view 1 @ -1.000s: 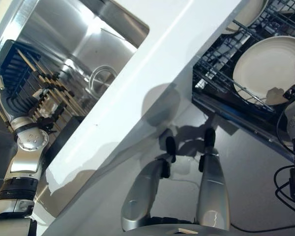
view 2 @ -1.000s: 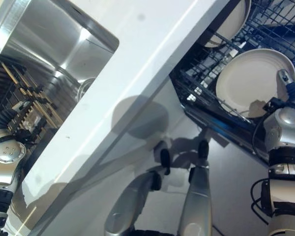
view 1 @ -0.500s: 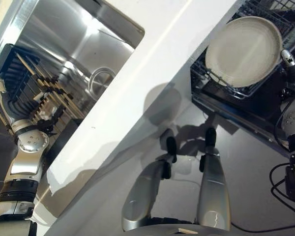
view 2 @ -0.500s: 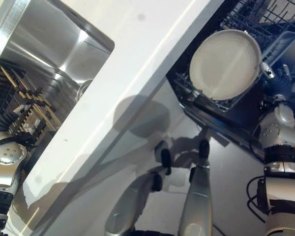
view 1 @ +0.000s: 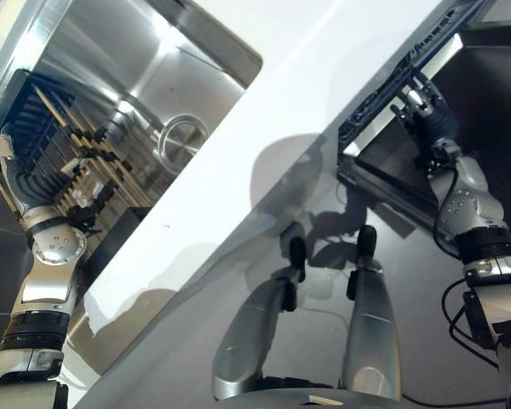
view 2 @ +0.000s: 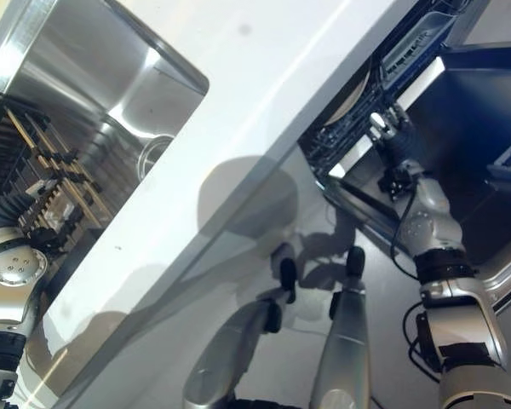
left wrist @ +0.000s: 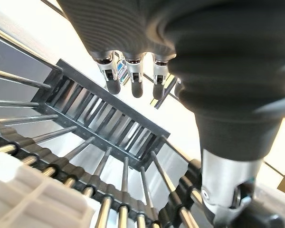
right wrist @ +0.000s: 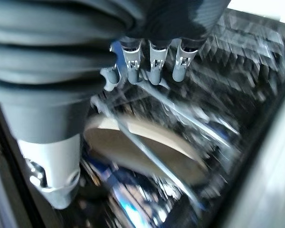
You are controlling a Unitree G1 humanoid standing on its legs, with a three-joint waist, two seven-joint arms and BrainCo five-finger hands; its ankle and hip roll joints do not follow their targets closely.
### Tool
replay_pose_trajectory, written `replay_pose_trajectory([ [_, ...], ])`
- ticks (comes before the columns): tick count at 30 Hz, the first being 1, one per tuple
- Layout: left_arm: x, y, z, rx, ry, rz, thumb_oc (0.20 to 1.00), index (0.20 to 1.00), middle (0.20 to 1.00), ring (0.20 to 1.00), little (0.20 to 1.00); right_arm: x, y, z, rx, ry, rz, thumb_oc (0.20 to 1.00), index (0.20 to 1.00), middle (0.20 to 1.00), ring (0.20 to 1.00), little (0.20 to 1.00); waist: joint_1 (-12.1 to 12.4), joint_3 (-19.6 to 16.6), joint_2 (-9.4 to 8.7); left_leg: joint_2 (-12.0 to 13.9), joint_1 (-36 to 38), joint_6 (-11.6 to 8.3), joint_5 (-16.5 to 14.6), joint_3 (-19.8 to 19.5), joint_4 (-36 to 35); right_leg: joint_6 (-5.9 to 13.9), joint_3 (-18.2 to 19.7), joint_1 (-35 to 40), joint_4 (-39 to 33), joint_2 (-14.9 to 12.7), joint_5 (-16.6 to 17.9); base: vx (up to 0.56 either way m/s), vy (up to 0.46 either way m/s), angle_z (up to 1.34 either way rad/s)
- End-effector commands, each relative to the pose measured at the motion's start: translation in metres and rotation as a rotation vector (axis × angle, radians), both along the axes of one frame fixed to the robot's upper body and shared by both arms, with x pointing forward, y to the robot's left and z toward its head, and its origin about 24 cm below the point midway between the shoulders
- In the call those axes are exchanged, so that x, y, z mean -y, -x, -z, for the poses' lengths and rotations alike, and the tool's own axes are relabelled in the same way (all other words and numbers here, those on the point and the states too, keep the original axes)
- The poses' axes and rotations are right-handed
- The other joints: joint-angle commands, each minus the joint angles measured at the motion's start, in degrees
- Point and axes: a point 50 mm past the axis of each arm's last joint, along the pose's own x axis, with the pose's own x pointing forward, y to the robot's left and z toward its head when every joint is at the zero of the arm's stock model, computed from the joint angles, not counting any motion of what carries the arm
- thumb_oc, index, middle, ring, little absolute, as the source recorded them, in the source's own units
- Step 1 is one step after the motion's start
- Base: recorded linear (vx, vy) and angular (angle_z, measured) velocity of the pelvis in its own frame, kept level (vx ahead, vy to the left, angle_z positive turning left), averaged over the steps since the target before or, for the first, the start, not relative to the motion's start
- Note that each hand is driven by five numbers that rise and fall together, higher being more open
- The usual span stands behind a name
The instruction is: Pick up plates and place into dishwasher.
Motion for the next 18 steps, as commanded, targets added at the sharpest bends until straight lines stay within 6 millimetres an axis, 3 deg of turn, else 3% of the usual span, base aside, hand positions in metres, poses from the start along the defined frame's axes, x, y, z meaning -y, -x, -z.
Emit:
replay_pose_trajectory([
  [1,0.054,0.012,0.058,-0.103,0.143,0.163,1.0,1.0,1.0,1.0,1.0,-0.082,0.004,-0.07,0.278,0.081,-0.425,1.0,1.0,1.0,1.0,1.0,3.4,2.3,2.16,1.5,-4.9,-2.7,-1.2,-3.5,6.0,-0.57,-3.9,1.6,-4.7,1.1,-2.5,-0.01,-0.022,0.13],
  [6,0.048,0.014,0.055,-0.107,0.129,0.17,1.0,1.0,1.0,1.0,1.0,-0.105,0.014,-0.07,0.303,0.129,-0.604,1.0,1.0,1.0,1.0,1.0,3.9,2.3,1.48,1.5,-4.1,-2.55,-1.5,-4.1,6.1,-0.47,-4.6,3.2,-5.3,1.2,-2.4,-0.03,-0.042,0.04],
  [10,0.041,0.014,0.049,-0.102,0.111,0.173,1.0,1.0,1.0,1.0,1.0,-0.112,0.018,-0.066,0.318,0.162,-0.651,1.0,1.0,1.0,1.0,1.0,4.0,2.3,0.4,1.7,-2.2,-2.47,-1.9,-4.2,5.8,-0.38,-5.3,5.9,-6.7,1.5,-2.2,-0.05,-0.052,0.02],
  [14,0.034,0.015,0.043,-0.093,0.094,0.17,1.0,1.0,1.0,1.0,1.0,-0.104,0.019,-0.06,0.325,0.151,-0.593,1.0,1.0,1.0,1.0,1.0,3.8,2.3,-1.18,2.0,0.7,-2.31,-3.0,-4.2,5.8,-0.32,-5.7,9.9,-8.3,1.9,-1.9,-0.07,-0.057,0.08],
  [18,0.026,0.016,0.039,-0.096,0.079,0.156,1.0,1.0,1.0,1.0,1.0,-0.08,0.017,-0.04,0.281,0.161,-0.405,1.0,1.0,1.0,1.0,1.0,3.2,1.0,-3.42,2.3,4.3,-1.99,-4.5,-3.7,5.8,-0.29,-5.8,14.5,-9.8,2.4,-1.8,-0.05,-0.04,0.03],
])
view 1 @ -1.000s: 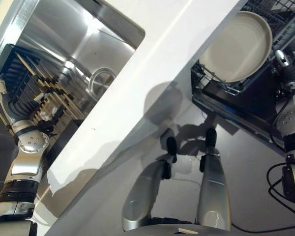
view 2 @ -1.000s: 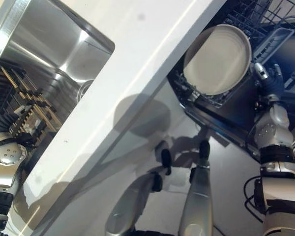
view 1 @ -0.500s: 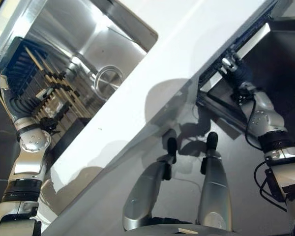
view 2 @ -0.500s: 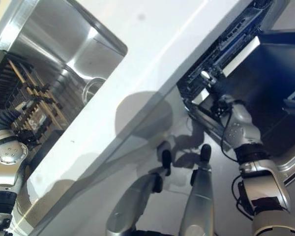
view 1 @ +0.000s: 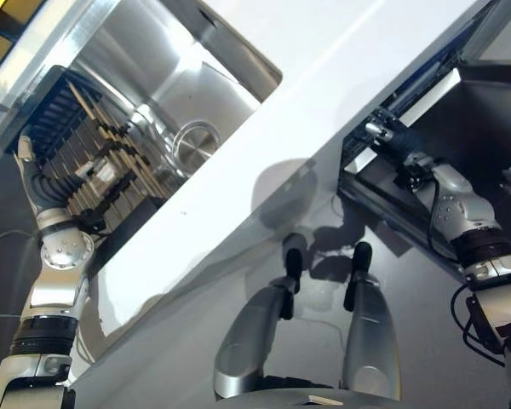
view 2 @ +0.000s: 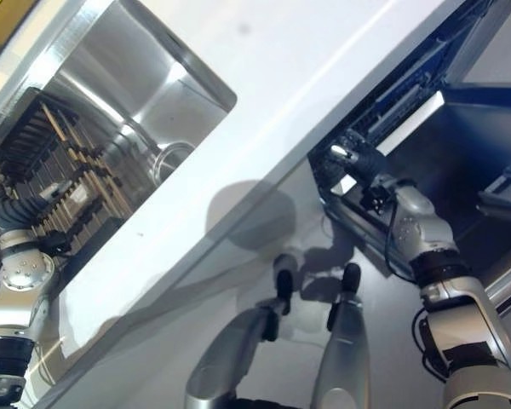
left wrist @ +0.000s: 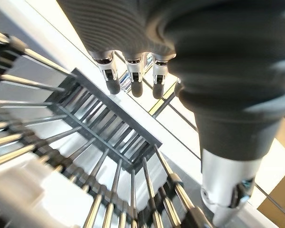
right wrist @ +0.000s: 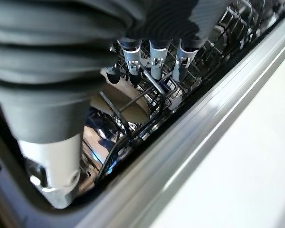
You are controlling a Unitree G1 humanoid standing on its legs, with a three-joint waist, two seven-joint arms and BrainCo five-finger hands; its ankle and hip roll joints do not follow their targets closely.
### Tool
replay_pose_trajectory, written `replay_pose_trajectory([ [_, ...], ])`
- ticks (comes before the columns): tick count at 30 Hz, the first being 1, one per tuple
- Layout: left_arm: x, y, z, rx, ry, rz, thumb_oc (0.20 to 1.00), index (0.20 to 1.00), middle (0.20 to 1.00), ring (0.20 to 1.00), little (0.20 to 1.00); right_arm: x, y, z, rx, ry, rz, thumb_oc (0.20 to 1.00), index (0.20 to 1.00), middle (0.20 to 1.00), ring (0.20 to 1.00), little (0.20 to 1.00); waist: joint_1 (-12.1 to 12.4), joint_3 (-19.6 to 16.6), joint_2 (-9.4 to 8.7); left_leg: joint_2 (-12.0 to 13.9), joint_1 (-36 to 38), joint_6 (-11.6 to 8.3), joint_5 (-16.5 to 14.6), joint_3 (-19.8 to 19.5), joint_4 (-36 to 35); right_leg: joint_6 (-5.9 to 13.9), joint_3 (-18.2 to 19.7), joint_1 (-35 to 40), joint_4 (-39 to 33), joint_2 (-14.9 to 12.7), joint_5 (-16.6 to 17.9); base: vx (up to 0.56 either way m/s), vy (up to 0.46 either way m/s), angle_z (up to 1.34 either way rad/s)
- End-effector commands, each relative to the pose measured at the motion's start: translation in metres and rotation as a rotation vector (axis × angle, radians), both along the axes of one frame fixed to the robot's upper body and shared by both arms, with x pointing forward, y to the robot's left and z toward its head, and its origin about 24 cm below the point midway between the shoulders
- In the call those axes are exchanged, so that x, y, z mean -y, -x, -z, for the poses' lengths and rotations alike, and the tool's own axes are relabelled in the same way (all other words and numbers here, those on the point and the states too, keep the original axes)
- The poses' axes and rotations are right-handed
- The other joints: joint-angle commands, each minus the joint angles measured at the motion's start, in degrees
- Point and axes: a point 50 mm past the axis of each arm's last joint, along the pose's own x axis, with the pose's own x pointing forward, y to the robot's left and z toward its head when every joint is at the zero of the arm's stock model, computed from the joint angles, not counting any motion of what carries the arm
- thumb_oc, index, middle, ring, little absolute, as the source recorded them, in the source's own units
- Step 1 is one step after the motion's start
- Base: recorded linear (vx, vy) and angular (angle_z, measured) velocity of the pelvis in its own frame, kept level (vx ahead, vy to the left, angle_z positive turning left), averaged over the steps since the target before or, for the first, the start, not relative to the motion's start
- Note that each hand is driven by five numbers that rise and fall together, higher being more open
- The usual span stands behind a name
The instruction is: Pick up plates and place into dishwasher.
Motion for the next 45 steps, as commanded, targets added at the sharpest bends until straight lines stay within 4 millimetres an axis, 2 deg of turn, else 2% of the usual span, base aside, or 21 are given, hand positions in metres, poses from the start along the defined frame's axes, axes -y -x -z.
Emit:
replay_pose_trajectory([
  [1,0.011,0.016,0.022,-0.058,0.01,0.055,1.0,1.0,1.0,1.0,1.0,-0.07,0.01,-0.059,0.367,-0.034,-0.255,1.0,1.0,1.0,1.0,1.0,1.3,0.1,-4.15,0.0,-2.2,0.2,-4.8,-0.8,7.1,1.57,-2.3,6.8,-8.5,0.5,-0.7,-0.03,-0.047,0.17],
  [5,0.004,0.019,0.02,-0.074,-0.017,0.036,1.0,1.0,1.0,1.0,1.0,-0.036,0.019,-0.026,0.294,0.064,-0.007,1.0,1.0,1.0,1.0,1.0,0.2,-3.4,-7.53,0.5,1.6,0.32,-6.1,0.0,6.3,1.7,-2.0,11.9,-11.2,1.0,-0.2,-0.02,-0.048,0.07],
  [7,0.003,0.019,0.02,-0.084,-0.03,0.034,1.0,1.0,1.0,1.0,1.0,-0.025,0.026,-0.013,0.266,0.098,0.071,1.0,1.0,1.0,1.0,1.0,-0.4,-5.1,-8.88,0.6,3.7,0.37,-6.6,0.3,5.8,1.85,-1.6,14.4,-12.6,1.3,0.0,0.0,0.0,0.0],
  [9,0.002,0.021,0.026,-0.117,-0.043,0.03,1.0,1.0,1.0,1.0,1.0,-0.015,0.035,0.006,0.207,0.135,0.143,1.0,1.0,1.0,1.0,1.0,-1.1,-8.0,-10.4,0.6,6.4,0.44,-6.6,0.5,4.4,2.13,-0.7,17.4,-14.5,1.7,0.5,0.08,-0.005,-0.05],
  [12,0.003,0.025,0.038,-0.166,-0.052,0.034,1.0,1.0,1.0,1.0,1.0,0.002,0.049,0.023,0.143,0.198,0.224,1.0,1.0,1.0,1.0,1.0,-1.7,-12.2,-11.67,0.6,10.7,0.58,-6.8,1.0,1.5,2.86,0.6,21.2,-16.8,2.1,0.6,0.13,0.058,-0.06],
  [14,0.003,0.029,0.047,-0.201,-0.058,0.037,1.0,1.0,1.0,1.0,1.0,0.012,0.06,0.036,0.099,0.229,0.271,1.0,1.0,1.0,1.0,1.0,-2.0,-14.9,-12.33,0.5,13.7,0.78,-7.1,1.3,-0.4,3.37,1.3,23.6,-17.8,2.4,0.5,0.14,0.08,-0.06],
  [17,0.0,0.033,0.054,-0.231,-0.057,0.03,1.0,1.0,1.0,1.0,1.0,0.025,0.072,0.048,0.061,0.266,0.33,1.0,1.0,1.0,1.0,1.0,-2.5,-17.1,-13.01,0.4,16.7,1.15,-7.8,1.6,-1.7,3.96,2.2,25.4,-17.9,2.6,0.3,0.06,0.072,-0.04],
  [21,-0.006,0.04,0.061,-0.262,-0.058,0.022,1.0,1.0,1.0,1.0,1.0,0.033,0.085,0.058,0.03,0.307,0.39,1.0,1.0,1.0,1.0,1.0,-3.2,-18.8,-13.59,0.6,19.6,1.51,-8.8,2.2,-2.8,4.68,2.9,26.8,-17.9,2.5,0.3,0.01,0.067,-0.12],
  [25,-0.014,0.047,0.065,-0.285,-0.063,0.011,1.0,1.0,1.0,1.0,1.0,0.044,0.096,0.064,0.019,0.307,0.531,1.0,1.0,1.0,1.0,1.0,-4.2,-19.8,-14.12,0.7,21.4,2.07,-10.1,2.9,-2.5,5.4,3.6,27.1,-17.1,2.5,0.5,-0.02,0.054,-0.08],
  [28,-0.017,0.048,0.065,-0.291,-0.072,0.013,1.0,1.0,1.0,1.0,1.0,0.053,0.104,0.07,-0.001,0.3,0.697,1.0,1.0,1.0,1.0,1.0,-4.9,-19.8,-14.06,0.6,22.3,2.54,-10.7,3.2,-2.3,5.82,4.0,26.8,-16.4,2.5,0.8,-0.03,0.057,-0.11],
  [29,-0.019,0.049,0.066,-0.297,-0.075,0.015,1.0,1.0,1.0,1.0,1.0,0.06,0.111,0.076,-0.025,0.297,0.818,1.0,1.0,1.0,1.0,1.0,-5.5,-19.8,-13.81,0.4,22.9,2.94,-11.0,3.3,-2.4,6.05,4.5,26.3,-15.8,2.4,1.6,-0.03,0.087,-0.11],
  [32,-0.019,0.051,0.068,-0.306,-0.079,0.017,1.0,1.0,1.0,1.0,1.0,0.069,0.123,0.086,-0.079,0.288,1.013,1.0,1.0,1.0,1.0,1.0,-6.3,-19.7,-13.3,-0.1,23.8,3.56,-11.5,3.6,-2.5,6.2,5.4,25.5,-14.9,2.1,3.1,-0.02,0.099,-0.12],
  [35,-0.018,0.057,0.075,-0.333,-0.074,0.017,1.0,1.0,1.0,1.0,1.0,0.079,0.141,0.106,-0.18,0.269,1.223,1.0,1.0,1.0,1.0,1.0,-7.5,-19.3,-12.01,-1.1,25.2,4.39,-12.4,3.6,-2.2,5.99,6.3,24.4,-13.4,1.0,5.1,0.0,0.159,-0.18],
  [41,-0.011,0.073,0.093,-0.388,-0.059,0.012,1.0,1.0,1.0,1.0,1.0,0.086,0.169,0.133,-0.339,0.395,1.302,1.0,1.0,1.0,1.0,1.0,-9.4,-18.1,-9.27,-3.4,26.4,5.65,-12.8,2.3,-1.0,5.5,7.4,22.5,-9.1,-0.8,6.2,0.01,0.162,-0.19],
  [43,-0.007,0.078,0.1,-0.41,-0.039,0.004,1.0,1.0,1.0,1.0,1.0,0.095,0.181,0.141,-0.389,0.458,1.33,1.0,1.0,1.0,1.0,1.0,-10.2,-17.4,-7.72,-4.8,26.2,6.27,-13.4,2.2,0.4,5.04,7.4,21.2,-4.7,-2.0,5.7,0.03,0.233,-0.17],
  [45,-0.005,0.086,0.109,-0.426,-0.001,-0.019,1.0,1.0,1.0,1.0,1.0,0.103,0.192,0.142,-0.399,0.521,1.357,1.0,1.0,1.0,1.0,1.0,-10.7,-16.2,-5.76,-5.4,25.6,6.68,-14.1,3.8,2.3,4.52,6.1,19.0,1.8,-4.0,5.1,-0.01,0.226,-0.16],
])
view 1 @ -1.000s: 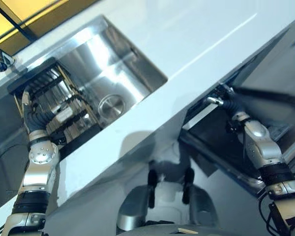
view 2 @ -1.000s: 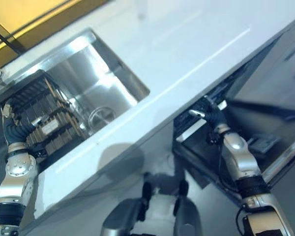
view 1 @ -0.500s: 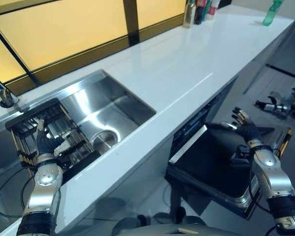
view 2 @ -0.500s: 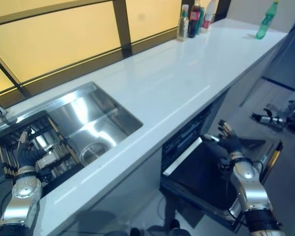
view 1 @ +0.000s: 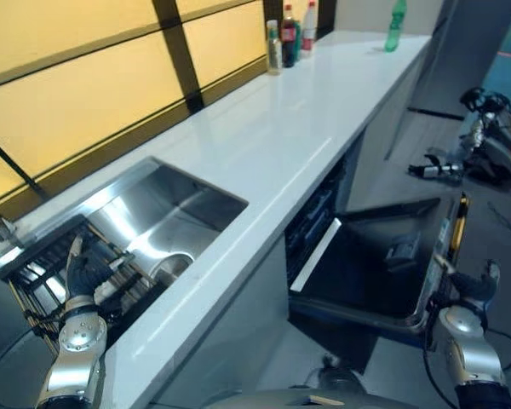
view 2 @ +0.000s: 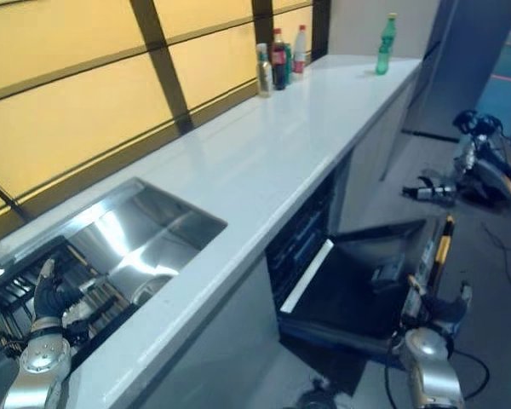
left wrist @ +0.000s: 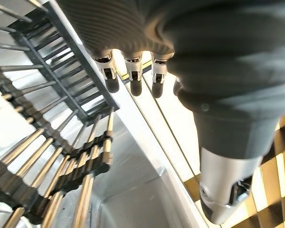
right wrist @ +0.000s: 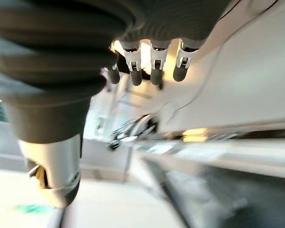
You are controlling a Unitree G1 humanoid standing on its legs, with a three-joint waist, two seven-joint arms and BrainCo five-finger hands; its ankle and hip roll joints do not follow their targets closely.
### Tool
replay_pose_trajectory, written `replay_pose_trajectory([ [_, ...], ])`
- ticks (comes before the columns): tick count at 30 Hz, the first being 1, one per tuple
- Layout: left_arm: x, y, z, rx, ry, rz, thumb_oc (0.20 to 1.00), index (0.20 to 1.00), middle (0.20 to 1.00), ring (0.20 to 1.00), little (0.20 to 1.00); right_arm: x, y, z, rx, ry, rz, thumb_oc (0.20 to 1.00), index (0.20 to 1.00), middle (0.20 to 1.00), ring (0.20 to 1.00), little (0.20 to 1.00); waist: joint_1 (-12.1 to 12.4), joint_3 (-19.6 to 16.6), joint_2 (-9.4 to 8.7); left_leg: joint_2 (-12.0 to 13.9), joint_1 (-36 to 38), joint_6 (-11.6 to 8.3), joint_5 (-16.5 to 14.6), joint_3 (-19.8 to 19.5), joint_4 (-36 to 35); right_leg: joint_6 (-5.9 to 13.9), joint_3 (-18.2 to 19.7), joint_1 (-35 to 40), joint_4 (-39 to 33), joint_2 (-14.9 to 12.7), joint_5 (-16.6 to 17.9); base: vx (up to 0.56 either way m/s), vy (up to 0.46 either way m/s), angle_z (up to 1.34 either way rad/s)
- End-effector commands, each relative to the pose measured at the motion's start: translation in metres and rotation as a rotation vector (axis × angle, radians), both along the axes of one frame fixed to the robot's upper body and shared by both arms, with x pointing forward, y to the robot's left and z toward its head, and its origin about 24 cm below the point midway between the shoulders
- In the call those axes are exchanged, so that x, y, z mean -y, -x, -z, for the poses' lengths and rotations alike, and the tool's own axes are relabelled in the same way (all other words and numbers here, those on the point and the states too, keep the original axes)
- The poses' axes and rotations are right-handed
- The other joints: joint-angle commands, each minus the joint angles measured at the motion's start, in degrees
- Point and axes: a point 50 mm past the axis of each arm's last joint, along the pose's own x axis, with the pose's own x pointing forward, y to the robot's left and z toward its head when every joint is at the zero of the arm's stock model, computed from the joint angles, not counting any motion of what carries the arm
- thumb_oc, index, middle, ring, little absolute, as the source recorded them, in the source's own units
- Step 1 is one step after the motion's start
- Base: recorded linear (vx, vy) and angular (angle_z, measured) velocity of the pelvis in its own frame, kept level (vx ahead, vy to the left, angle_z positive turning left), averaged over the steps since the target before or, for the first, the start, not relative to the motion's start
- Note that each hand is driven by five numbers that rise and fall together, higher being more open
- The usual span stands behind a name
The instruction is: Pick up plates and place into dishwasher.
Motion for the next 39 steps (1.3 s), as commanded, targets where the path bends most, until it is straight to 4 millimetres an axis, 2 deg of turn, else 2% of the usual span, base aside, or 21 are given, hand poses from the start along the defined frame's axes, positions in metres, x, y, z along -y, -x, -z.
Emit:
replay_pose_trajectory([
  [1,-0.007,0.01,-0.01,0.063,-0.069,-0.047,1.0,1.0,1.0,1.0,1.0,0.022,-0.002,-0.024,0.035,0.156,0.047,1.0,1.0,1.0,1.0,1.0,0.1,1.6,2.48,-2.9,-6.9,3.11,-10.2,-0.6,13.2,-1.11,-2.4,-8.4,13.5,-4.8,4.1,-0.08,0.162,-0.22],
  [3,-0.002,0.009,-0.005,0.071,-0.046,-0.06,1.0,1.0,1.0,1.0,1.0,0.027,-0.001,-0.027,0.039,0.212,0.079,1.0,1.0,1.0,1.0,1.0,0.0,2.2,4.46,-2.9,-10.7,3.25,-10.3,0.3,16.5,-3.06,-3.2,-8.5,14.5,-4.8,-2.7,-0.17,0.069,-0.38],
  [4,0.002,0.006,-0.002,0.077,-0.026,-0.072,1.0,1.0,1.0,1.0,1.0,0.028,-0.005,-0.029,0.043,0.24,0.089,1.0,1.0,1.0,1.0,1.0,0.2,2.3,5.31,-3.0,-12.4,3.08,-10.4,1.1,17.6,-3.13,-3.9,-8.7,12.8,-5.5,-2.7,-0.2,0.05,-0.28],
  [6,0.01,0.002,0.007,0.087,0.023,-0.084,1.0,1.0,1.0,1.0,1.0,0.03,-0.017,-0.038,0.05,0.297,0.095,1.0,1.0,1.0,1.0,1.0,-0.4,3.2,8.15,-3.2,-15.1,2.43,-10.2,2.4,19.1,-2.74,-2.6,-10.6,13.3,-5.2,-4.0,-0.12,0.1,-0.21],
  [8,0.017,0.001,0.014,0.077,0.05,-0.093,1.0,1.0,1.0,1.0,1.0,0.032,-0.024,-0.042,0.033,0.324,0.069,1.0,1.0,1.0,1.0,1.0,-1.0,3.9,10.2,-3.2,-16.5,1.71,-10.0,4.5,20.9,-2.6,-2.0,-12.3,14.4,-5.8,-4.0,0.02,0.136,-0.18],
  [10,0.025,0.0,0.018,0.072,0.084,-0.097,1.0,1.0,1.0,1.0,1.0,0.032,-0.027,-0.04,0.0,0.314,0.022,1.0,1.0,1.0,1.0,1.0,-2.0,4.9,11.93,-3.4,-17.5,1.37,-10.4,5.6,22.5,-2.67,-0.8,-13.8,15.9,-6.2,-4.6,0.08,0.11,-0.16],
  [12,0.03,-0.002,0.018,0.073,0.103,-0.087,1.0,1.0,1.0,1.0,1.0,0.03,-0.03,-0.037,-0.007,0.27,-0.02,1.0,1.0,1.0,1.0,1.0,-2.2,5.6,12.86,-3.6,-18.8,1.33,-10.9,6.5,24.2,-2.71,-0.2,-15.3,16.8,-6.6,-4.9,0.03,0.048,-0.31],
  [15,0.038,-0.007,0.017,0.084,0.123,-0.054,1.0,1.0,1.0,1.0,1.0,0.025,-0.044,-0.038,0.049,0.185,-0.122,1.0,1.0,1.0,1.0,1.0,-2.1,7.9,13.69,-3.7,-22.2,1.24,-11.6,7.4,27.4,-3.34,0.2,-19.0,19.4,-6.9,-5.5,-0.07,0.0,-0.32],
  [18,0.048,-0.02,0.011,0.132,0.146,-0.022,1.0,1.0,1.0,1.0,1.0,0.022,-0.075,-0.056,0.15,0.146,-0.216,1.0,1.0,1.0,1.0,1.0,-1.9,11.5,14.72,-3.6,-26.8,0.77,-12.0,8.4,30.3,-3.88,0.8,-23.9,22.0,-6.6,-6.3,-0.2,-0.001,-0.14],
  [19,0.05,-0.024,0.009,0.143,0.149,-0.011,1.0,1.0,1.0,1.0,1.0,0.022,-0.086,-0.066,0.186,0.128,-0.252,1.0,1.0,1.0,1.0,1.0,-1.8,12.5,15.03,-3.6,-27.9,0.62,-12.1,8.5,31.0,-4.0,0.9,-25.1,22.5,-6.5,-6.5,-0.08,-0.021,-0.15],
  [20,0.053,-0.028,0.006,0.153,0.151,0.002,1.0,1.0,1.0,1.0,1.0,0.021,-0.098,-0.077,0.22,0.113,-0.288,1.0,1.0,1.0,1.0,1.0,-1.6,13.3,15.47,-3.6,-28.2,-0.07,-13.0,8.0,31.4,-3.89,0.9,-25.4,23.4,-6.3,-8.1,-0.05,-0.027,-0.02],
  [22,0.057,-0.034,0.002,0.165,0.15,0.02,1.0,1.0,1.0,1.0,1.0,0.018,-0.117,-0.098,0.283,0.089,-0.347,1.0,1.0,1.0,1.0,1.0,-1.2,14.5,15.94,-3.6,-29.7,-0.38,-12.9,8.0,31.8,-4.06,1.1,-27.1,24.1,-6.2,-8.4,-0.04,-0.024,-0.11],
  [25,0.062,-0.041,-0.005,0.19,0.154,0.041,1.0,1.0,1.0,1.0,1.0,0.003,-0.152,-0.135,0.398,0.011,-0.469,1.0,1.0,1.0,1.0,1.0,-0.3,16.2,16.98,-3.7,-32.0,-0.94,-12.3,7.9,32.2,-4.53,1.3,-29.8,25.4,-6.3,-8.9,-0.06,-0.011,-0.04],
  [30,0.06,-0.043,-0.011,0.203,0.157,0.047,1.0,1.0,1.0,1.0,1.0,-0.014,-0.178,-0.167,0.465,-0.063,-0.661,1.0,1.0,1.0,1.0,1.0,1.3,17.1,18.01,-4.1,-34.1,-1.23,-12.0,7.2,33.0,-5.14,0.9,-32.0,27.2,-6.8,-9.8,0.0,-0.01,0.06],
  [33,0.058,-0.043,-0.013,0.201,0.156,0.049,1.0,1.0,1.0,1.0,1.0,-0.036,-0.189,-0.187,0.514,-0.096,-0.815,1.0,1.0,1.0,1.0,1.0,2.3,17.3,18.2,-4.3,-34.9,-1.26,-11.8,6.7,33.4,-5.45,0.3,-32.7,28.1,-7.0,-10.1,0.04,-0.014,-0.03],
  [39,0.053,-0.045,-0.017,0.194,0.153,0.067,1.0,1.0,1.0,1.0,1.0,-0.073,-0.2,-0.216,0.593,-0.07,-0.998,1.0,1.0,1.0,1.0,1.0,3.7,17.6,17.91,-4.2,-36.6,-1.02,-12.0,6.3,35.0,-5.65,-0.3,-33.9,29.4,-7.1,-10.4,0.04,-0.026,-0.02],
])
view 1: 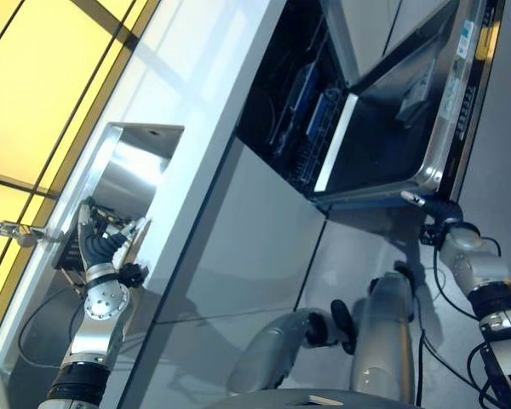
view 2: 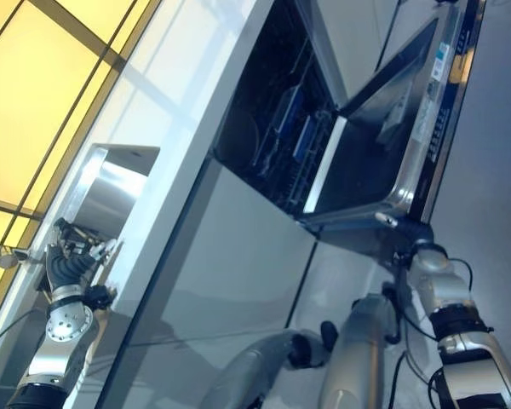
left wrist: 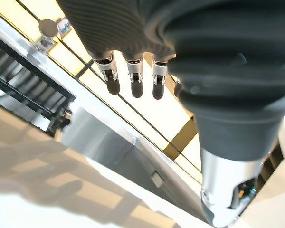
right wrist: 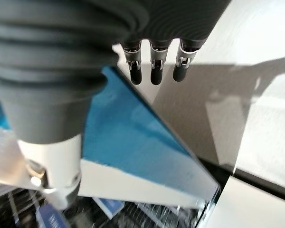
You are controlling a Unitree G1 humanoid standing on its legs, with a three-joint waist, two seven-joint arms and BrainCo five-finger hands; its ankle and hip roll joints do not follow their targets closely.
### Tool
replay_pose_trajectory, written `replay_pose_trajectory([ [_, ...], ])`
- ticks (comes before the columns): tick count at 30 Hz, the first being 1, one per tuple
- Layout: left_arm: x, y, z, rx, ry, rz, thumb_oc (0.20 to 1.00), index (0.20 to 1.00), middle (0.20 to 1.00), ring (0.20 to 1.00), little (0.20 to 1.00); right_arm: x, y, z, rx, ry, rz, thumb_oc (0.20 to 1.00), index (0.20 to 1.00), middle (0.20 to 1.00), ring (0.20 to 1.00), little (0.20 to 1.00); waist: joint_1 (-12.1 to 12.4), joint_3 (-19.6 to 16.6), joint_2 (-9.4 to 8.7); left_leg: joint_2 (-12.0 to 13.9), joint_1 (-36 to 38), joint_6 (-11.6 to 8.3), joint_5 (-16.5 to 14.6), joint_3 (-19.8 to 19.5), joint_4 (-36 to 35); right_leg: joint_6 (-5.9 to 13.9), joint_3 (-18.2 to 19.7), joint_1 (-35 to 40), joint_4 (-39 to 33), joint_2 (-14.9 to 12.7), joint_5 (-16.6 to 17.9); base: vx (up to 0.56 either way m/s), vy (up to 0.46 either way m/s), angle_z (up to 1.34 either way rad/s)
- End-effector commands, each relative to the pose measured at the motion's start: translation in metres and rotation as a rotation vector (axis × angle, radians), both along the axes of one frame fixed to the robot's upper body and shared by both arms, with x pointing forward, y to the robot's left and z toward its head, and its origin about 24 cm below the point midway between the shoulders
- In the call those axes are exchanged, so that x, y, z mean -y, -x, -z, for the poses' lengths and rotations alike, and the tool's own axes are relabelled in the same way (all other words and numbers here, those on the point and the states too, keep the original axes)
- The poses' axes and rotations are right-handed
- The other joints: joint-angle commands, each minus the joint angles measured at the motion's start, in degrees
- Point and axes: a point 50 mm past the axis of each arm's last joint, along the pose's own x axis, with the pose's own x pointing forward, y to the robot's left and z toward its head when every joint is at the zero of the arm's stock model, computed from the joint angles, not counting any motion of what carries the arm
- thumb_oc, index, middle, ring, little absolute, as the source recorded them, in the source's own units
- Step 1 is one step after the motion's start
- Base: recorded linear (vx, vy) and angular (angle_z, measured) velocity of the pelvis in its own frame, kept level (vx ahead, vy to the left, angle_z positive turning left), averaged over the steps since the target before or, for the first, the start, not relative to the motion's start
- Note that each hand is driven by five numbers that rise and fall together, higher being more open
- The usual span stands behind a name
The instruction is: Pick up plates and place into dishwasher.
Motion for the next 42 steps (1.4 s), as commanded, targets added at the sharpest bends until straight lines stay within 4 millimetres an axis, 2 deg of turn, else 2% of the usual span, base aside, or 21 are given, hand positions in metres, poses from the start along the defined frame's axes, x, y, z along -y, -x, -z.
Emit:
replay_pose_trajectory([
  [1,0.026,0.001,0.019,-0.073,0.059,0.09,1.0,1.0,1.0,1.0,1.0,-0.069,-0.051,-0.136,0.478,0.038,-0.328,1.0,1.0,1.0,1.0,1.0,2.4,6.8,2.3,-0.5,-1.4,-1.84,-3.1,0.9,5.1,-0.6,1.5,3.6,-3.0,0.4,-1.9,0.02,-0.039,0.09],
  [4,0.022,-0.001,0.015,-0.071,0.046,0.101,1.0,1.0,1.0,1.0,1.0,-0.089,-0.054,-0.146,0.507,0.055,-0.403,1.0,1.0,1.0,1.0,1.0,3.0,7.2,1.74,-0.3,-1.5,-1.75,-2.8,0.5,5.0,-0.46,1.1,3.8,-3.4,0.6,-1.4,0.02,-0.035,0.0],
  [8,0.015,0.0,0.011,-0.062,0.041,0.091,1.0,1.0,1.0,1.0,1.0,-0.113,-0.052,-0.148,0.515,0.092,-0.543,1.0,1.0,1.0,1.0,1.0,3.8,7.3,0.59,0.0,-0.3,-1.58,-2.3,-0.3,3.8,-0.21,0.3,5.6,-5.3,0.8,-0.5,0.03,-0.023,0.12],
  [12,0.005,-0.002,0.005,-0.057,0.033,0.078,1.0,1.0,1.0,1.0,1.0,-0.147,-0.043,-0.148,0.545,0.139,-0.736,1.0,1.0,1.0,1.0,1.0,4.6,6.7,-1.74,1.1,1.3,-1.52,-1.7,-1.0,2.2,0.33,-1.3,8.7,-8.7,0.8,1.0,0.02,-0.045,-0.06],
  [14,0.002,-0.003,0.003,-0.054,0.026,0.076,1.0,1.0,1.0,1.0,1.0,-0.158,-0.039,-0.148,0.568,0.154,-0.794,1.0,1.0,1.0,1.0,1.0,5.0,6.5,-2.65,1.4,2.0,-1.49,-1.6,-1.5,1.7,0.54,-1.8,9.9,-9.9,0.9,1.5,-0.03,-0.071,0.23],
  [15,-0.001,-0.004,0.001,-0.05,0.018,0.072,1.0,1.0,1.0,1.0,1.0,-0.17,-0.034,-0.151,0.596,0.162,-0.854,1.0,1.0,1.0,1.0,1.0,5.5,6.0,-4.01,1.7,2.2,-1.09,-0.3,-1.4,0.6,0.51,-2.7,11.1,-12.4,1.0,3.5,-0.06,-0.082,0.13],
  [17,-0.005,-0.004,-0.001,-0.048,0.015,0.066,1.0,1.0,1.0,1.0,1.0,-0.18,-0.029,-0.151,0.627,0.164,-0.907,1.0,1.0,1.0,1.0,1.0,6.3,5.2,-5.43,2.0,3.3,-1.07,-0.1,-2.1,-0.5,0.88,-3.8,13.1,-14.5,1.2,4.2,-0.01,-0.115,-0.09],
  [19,-0.01,-0.005,-0.005,-0.045,-0.007,0.057,1.0,1.0,1.0,1.0,1.0,-0.19,-0.023,-0.151,0.666,0.159,-0.961,1.0,1.0,1.0,1.0,1.0,7.3,4.2,-7.71,2.5,4.5,-1.05,0.1,-3.0,-1.7,1.46,-5.1,15.7,-17.3,1.6,5.2,0.02,-0.153,-0.01],
  [25,-0.023,-0.004,-0.015,-0.044,-0.084,0.044,1.0,1.0,1.0,1.0,1.0,-0.202,-0.01,-0.141,0.751,0.098,-0.984,1.0,1.0,1.0,1.0,1.0,10.3,0.0,-14.74,3.5,8.7,-1.24,1.0,-6.6,-6.1,2.6,-8.8,24.5,-26.8,3.8,8.2,0.05,-0.179,0.36],
  [28,-0.026,-0.003,-0.015,-0.059,-0.113,0.046,1.0,1.0,1.0,1.0,1.0,-0.202,-0.005,-0.135,0.762,0.07,-0.966,1.0,1.0,1.0,1.0,1.0,11.7,-3.3,-17.58,4.0,11.2,-1.73,1.8,-8.3,-9.0,2.82,-10.1,29.0,-31.9,5.5,9.1,0.11,-0.14,0.27],
  [30,-0.027,-0.002,-0.014,-0.065,-0.113,0.046,1.0,1.0,1.0,1.0,1.0,-0.201,-0.003,-0.132,0.763,0.067,-0.96,1.0,1.0,1.0,1.0,1.0,12.3,-4.9,-18.77,4.1,12.7,-1.93,2.5,-9.0,-11.3,2.95,-10.4,30.8,-34.2,6.2,9.6,0.09,-0.045,0.28],
  [32,-0.027,0.001,-0.008,-0.095,-0.127,0.055,1.0,1.0,1.0,1.0,1.0,-0.2,0.0,-0.126,0.752,0.046,-0.937,1.0,1.0,1.0,1.0,1.0,13.5,-8.3,-20.78,4.4,15.9,-2.17,3.0,-9.8,-15.3,3.37,-10.9,34.1,-38.0,7.4,9.9,0.15,-0.044,0.2],
  [42,-0.023,0.01,0.009,-0.121,-0.104,0.073,1.0,1.0,1.0,1.0,1.0,-0.192,0.007,-0.119,0.759,-0.017,-0.929,1.0,1.0,1.0,1.0,1.0,15.6,-14.2,-24.96,5.4,22.7,-2.56,4.6,-11.7,-24.1,4.75,-12.4,39.2,-44.3,9.2,12.0,0.01,0.024,0.26],
])
